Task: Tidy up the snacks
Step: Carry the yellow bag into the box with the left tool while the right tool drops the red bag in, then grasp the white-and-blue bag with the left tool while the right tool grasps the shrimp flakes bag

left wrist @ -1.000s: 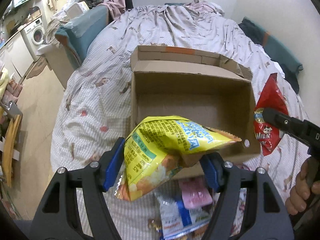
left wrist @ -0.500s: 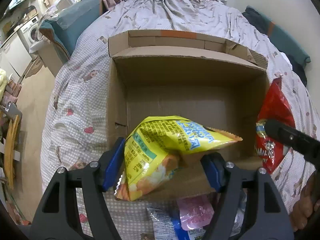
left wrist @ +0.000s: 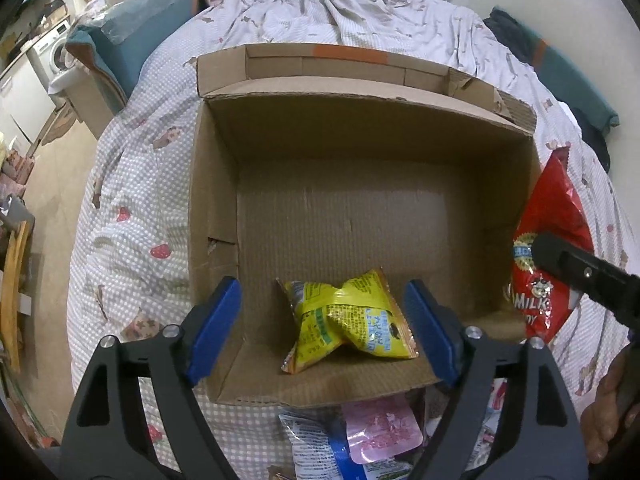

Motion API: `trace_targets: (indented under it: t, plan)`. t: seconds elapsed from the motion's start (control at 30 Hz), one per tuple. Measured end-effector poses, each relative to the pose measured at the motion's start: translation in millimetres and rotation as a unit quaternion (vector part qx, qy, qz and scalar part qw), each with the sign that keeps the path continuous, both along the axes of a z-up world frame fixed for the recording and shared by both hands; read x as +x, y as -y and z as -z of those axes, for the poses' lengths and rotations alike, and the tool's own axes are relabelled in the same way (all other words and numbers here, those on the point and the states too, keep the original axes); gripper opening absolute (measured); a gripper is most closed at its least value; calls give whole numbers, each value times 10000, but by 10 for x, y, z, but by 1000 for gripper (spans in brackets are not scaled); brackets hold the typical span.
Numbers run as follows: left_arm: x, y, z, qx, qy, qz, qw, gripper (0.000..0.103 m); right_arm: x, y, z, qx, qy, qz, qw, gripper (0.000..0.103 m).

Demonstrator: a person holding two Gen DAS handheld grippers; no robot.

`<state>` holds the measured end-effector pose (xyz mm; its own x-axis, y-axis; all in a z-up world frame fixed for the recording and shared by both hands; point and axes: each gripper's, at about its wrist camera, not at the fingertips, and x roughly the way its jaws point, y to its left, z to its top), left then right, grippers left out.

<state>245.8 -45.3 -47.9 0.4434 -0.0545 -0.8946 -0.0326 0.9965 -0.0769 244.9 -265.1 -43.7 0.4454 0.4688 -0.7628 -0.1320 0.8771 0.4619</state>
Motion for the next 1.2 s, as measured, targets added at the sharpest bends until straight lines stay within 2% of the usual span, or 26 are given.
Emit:
trace_targets:
  t: [0.03,0.1,0.17,0.5,0.77,0.87,1.03,1.07,1.1,1.13,1.2]
  plan:
    - [-4,-4,-8,17,6,-3,10000,81,-1,7,-9,39,24,-9,10000,58]
    - [-22,-18,-23,58,27,-17,10000,81,-5,7,-23,63,68,1,10000,68]
    - [-37,-38,-30,71,23,-48,10000,81,-15,33,-38,81,122,87,9999,84]
    - [-113,-112,-41,106,-48,-186,9998,81,-84,11,-96,101,179,19,9998,85]
    - [-243,-140,-204,153,144,-258,9994,81,-252,94,-158,103,216,107,9997,85]
    - [-350,-187,-347,306,451,-381,9978,81,-344,132,-213,106,260,215,9994,85]
    - [-526,-308,-586,210,847,-500,9949,81,-517,147,-379,160,421,283,9986,97]
    - [-576,-346,-646,25,952,-481,9943,84,-567,146,-413,128,451,278,9985,98]
    - [-610,-379,-690,-88,1012,-503,9936,93,-604,147,-430,109,460,272,9985,98]
    - [-657,-421,-746,-187,1106,-558,9921,97,-648,149,-446,96,460,262,9986,98]
    - [-734,-455,-828,-277,1185,-507,9913,99,-741,161,-465,94,420,232,9988,98]
